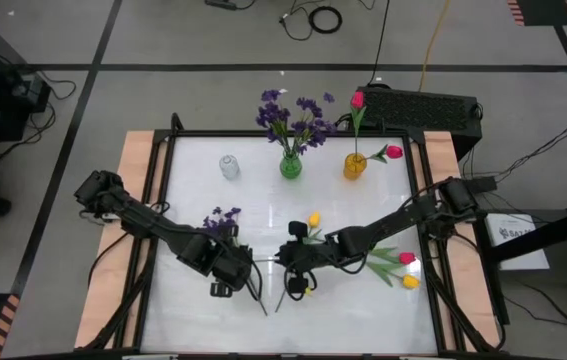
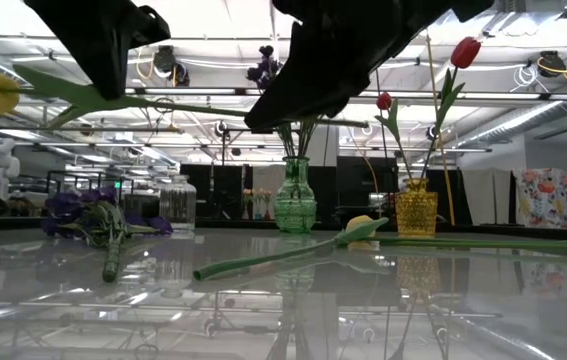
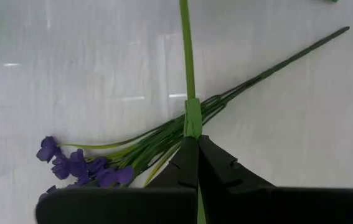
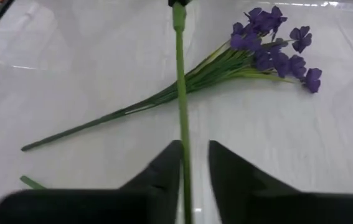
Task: Sort flowers into vase by color
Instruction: Put the left yellow flower into the transparent vase
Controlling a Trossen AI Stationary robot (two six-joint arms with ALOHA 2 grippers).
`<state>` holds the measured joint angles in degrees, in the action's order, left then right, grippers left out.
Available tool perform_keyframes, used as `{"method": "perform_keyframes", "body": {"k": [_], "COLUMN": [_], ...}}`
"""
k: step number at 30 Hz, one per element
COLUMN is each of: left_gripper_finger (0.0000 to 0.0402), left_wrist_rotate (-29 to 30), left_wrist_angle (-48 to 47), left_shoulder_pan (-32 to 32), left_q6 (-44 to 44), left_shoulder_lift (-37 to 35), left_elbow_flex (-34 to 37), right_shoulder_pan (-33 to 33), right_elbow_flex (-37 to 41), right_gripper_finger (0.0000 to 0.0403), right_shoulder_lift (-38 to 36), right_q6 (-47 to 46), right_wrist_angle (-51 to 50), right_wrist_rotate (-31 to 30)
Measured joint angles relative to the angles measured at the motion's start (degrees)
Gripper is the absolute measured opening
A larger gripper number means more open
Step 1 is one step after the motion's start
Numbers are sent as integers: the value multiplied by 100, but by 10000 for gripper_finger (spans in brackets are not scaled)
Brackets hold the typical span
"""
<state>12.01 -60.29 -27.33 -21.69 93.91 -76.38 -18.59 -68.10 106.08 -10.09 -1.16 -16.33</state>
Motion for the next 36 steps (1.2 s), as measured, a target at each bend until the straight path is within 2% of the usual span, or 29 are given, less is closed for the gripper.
{"method": "perform_keyframes", "body": {"k": [2,4,8,11,14,18,22,24,26,30,33,36], "left_gripper_finger": [1,1,3,22,69,156,243,275,295,305,306,306], "left_wrist_rotate": [2,6,119,687,1068,1246,1942,2282,2903,4980,6261,7000], "left_wrist_angle": [0,4,40,47,-53,-204,-680,-906,-929,-778,-737,-670], "left_shoulder_pan": [0,0,-1,-19,-16,0,-214,-400,-736,-1933,-2548,-2818], "left_q6": [-2,-33,-77,-620,-1205,-1118,-1247,-1793,-2530,-3739,-4626,-5401], "left_shoulder_lift": [2,2,2,2,6,10,-50,-119,-254,-337,-328,-328], "left_elbow_flex": [0,0,0,0,-67,-235,-797,-1093,-1161,-983,-634,-231], "right_shoulder_pan": [-7,-9,7,18,24,45,83,92,102,142,179,177], "right_elbow_flex": [0,0,0,0,0,0,0,0,0,0,0,0], "right_gripper_finger": [31,10,10,4,3,2,1,1,1,1,0,0], "right_shoulder_lift": [0,0,0,0,0,0,-2,-2,-57,-388,-832,-1426], "right_q6": [1,2,-109,-125,-129,-133,-141,-140,-140,-95,6,96], "right_wrist_angle": [0,1,-57,-164,-194,-387,-403,-425,-549,-966,-1286,-1744], "right_wrist_rotate": [13,22,26,21,17,26,23,23,21,-9,-100,-347]}}
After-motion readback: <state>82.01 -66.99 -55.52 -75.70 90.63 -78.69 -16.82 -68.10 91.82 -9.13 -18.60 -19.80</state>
